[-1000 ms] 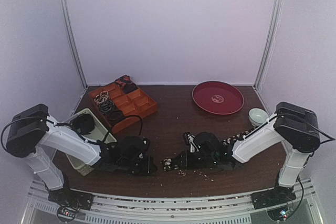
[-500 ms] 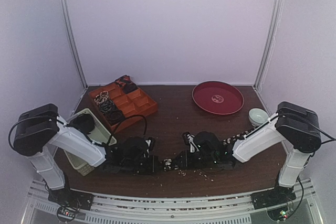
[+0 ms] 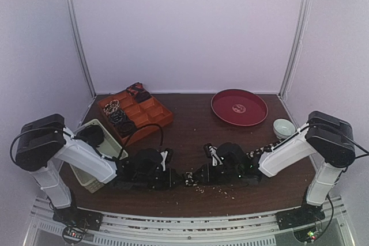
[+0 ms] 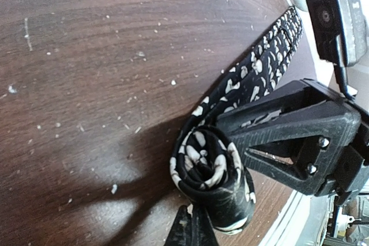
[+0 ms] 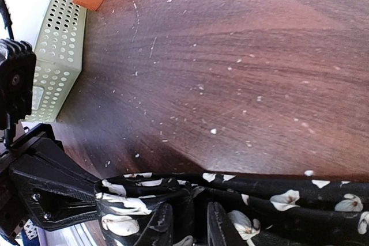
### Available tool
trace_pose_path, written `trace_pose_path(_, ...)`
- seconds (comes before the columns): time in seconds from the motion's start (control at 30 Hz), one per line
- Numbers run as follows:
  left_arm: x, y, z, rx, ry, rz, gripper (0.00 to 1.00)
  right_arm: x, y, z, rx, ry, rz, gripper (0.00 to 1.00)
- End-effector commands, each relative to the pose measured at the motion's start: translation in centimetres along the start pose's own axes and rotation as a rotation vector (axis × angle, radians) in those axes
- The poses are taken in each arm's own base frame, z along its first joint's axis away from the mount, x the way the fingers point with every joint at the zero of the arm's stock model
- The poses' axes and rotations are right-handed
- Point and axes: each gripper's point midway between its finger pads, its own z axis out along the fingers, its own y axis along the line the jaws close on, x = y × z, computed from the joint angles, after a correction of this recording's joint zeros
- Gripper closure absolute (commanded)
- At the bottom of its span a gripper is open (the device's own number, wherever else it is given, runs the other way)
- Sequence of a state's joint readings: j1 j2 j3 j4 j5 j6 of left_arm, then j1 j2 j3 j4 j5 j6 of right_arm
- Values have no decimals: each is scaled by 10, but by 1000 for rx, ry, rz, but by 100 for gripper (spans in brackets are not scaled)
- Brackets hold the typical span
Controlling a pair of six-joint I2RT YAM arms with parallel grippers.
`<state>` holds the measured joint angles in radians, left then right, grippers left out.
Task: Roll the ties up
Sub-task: Roll the tie at the center of the board.
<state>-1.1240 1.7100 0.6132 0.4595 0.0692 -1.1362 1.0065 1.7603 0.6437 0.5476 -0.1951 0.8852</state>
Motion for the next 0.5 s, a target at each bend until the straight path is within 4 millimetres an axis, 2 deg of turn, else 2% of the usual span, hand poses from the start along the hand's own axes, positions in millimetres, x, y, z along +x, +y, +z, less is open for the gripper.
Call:
trace_pose_path(0.0,-6,-21,8,70,-9,6,100,10,-24,-6,64,36,-9,76)
trace_pose_path(0.47,-19,-33,20,37,-13,62,100,4,-23,-11,41,24,-2,85)
